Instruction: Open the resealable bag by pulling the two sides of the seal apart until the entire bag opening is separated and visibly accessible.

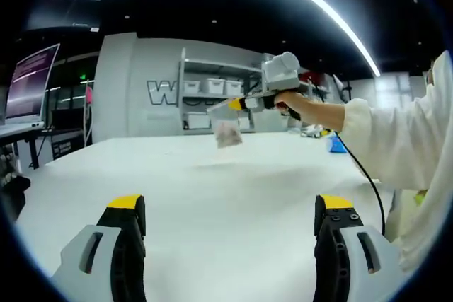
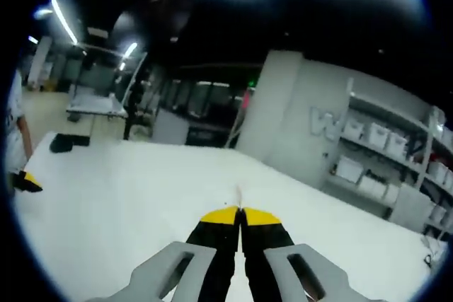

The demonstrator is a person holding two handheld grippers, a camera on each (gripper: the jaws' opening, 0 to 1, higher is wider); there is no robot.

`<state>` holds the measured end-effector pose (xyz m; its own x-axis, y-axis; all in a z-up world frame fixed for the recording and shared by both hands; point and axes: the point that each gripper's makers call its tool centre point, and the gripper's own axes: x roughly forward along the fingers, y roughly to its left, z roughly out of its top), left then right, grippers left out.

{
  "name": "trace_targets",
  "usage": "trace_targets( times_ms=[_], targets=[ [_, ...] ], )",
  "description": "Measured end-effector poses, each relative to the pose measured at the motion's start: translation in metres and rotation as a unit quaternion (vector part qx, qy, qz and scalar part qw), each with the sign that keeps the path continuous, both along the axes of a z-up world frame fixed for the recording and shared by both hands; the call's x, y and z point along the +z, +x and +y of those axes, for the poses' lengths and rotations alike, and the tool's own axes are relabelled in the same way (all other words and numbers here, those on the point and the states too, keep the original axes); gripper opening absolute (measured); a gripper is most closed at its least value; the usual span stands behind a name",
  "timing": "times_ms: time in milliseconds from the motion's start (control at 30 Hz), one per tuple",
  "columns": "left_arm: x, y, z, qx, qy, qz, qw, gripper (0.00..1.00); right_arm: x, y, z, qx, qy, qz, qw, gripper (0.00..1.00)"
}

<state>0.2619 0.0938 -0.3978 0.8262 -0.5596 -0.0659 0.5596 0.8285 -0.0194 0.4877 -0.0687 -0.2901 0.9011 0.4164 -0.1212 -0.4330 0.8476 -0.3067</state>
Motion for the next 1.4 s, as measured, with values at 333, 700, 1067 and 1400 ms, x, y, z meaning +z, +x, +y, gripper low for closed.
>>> trace_targets(
  times_ms=[333, 700, 1067, 1400],
  targets=[
    [-0.001, 0.000, -0.003, -0.002, 0.003, 0.001, 1.0000, 0.98, 0.004, -0.010, 0.004, 0.012, 0.013, -0.002, 0.9998, 0.00],
    [-0.003, 0.000, -0.005, -0.004, 0.005, 0.001, 1.0000, 0.98, 0.005, -0.023, 0.004, 0.023, 0.013, -0.010, 0.9996, 0.00],
    [-0.003, -0.002, -0.009, -0.006, 0.010, -0.001, 0.9999, 0.98, 0.017, -0.038, 0.001, 0.035, -0.014, -0.050, 0.9980, 0.00],
    [-0.001, -0.004, -0.013, -0.011, 0.011, -0.004, 0.9999, 0.98, 0.023, -0.053, 0.001, 0.050, -0.016, -0.068, 0.9963, 0.00]
  ],
)
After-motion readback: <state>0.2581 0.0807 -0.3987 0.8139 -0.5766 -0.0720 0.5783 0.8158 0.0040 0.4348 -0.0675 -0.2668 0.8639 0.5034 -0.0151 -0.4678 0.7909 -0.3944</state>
